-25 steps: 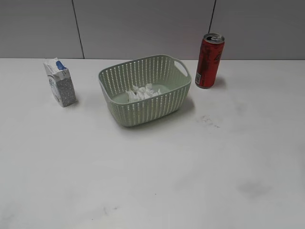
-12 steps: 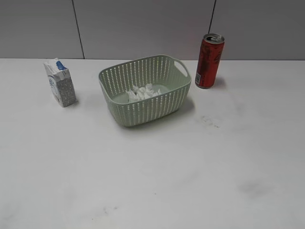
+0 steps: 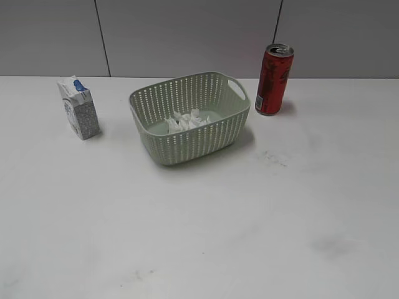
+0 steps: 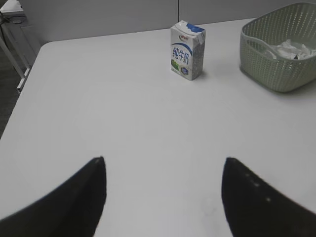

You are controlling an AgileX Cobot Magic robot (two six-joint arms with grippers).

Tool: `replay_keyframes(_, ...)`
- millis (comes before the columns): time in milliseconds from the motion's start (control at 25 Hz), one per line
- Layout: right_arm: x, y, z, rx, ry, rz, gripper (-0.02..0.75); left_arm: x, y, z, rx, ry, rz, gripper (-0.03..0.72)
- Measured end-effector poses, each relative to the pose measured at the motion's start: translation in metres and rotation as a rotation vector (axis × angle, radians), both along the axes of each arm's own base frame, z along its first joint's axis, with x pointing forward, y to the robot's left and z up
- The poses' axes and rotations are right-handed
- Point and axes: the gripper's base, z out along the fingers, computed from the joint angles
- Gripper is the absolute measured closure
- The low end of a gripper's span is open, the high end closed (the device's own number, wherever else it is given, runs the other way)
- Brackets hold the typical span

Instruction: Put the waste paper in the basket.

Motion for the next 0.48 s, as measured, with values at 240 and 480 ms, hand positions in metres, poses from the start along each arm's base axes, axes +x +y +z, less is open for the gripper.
replay_keyframes(240,-0.024,-0.002,0.0,0.018,-0.109,0.017,0.146,0.0,0.0,0.0,0.0,0.0,0.0,0.137)
replay_keyframes(480,-0.048,-0.005,0.003,0.038,-0.279,0.019,0.147,0.0,0.0,0.0,0.0,0.0,0.0,0.137)
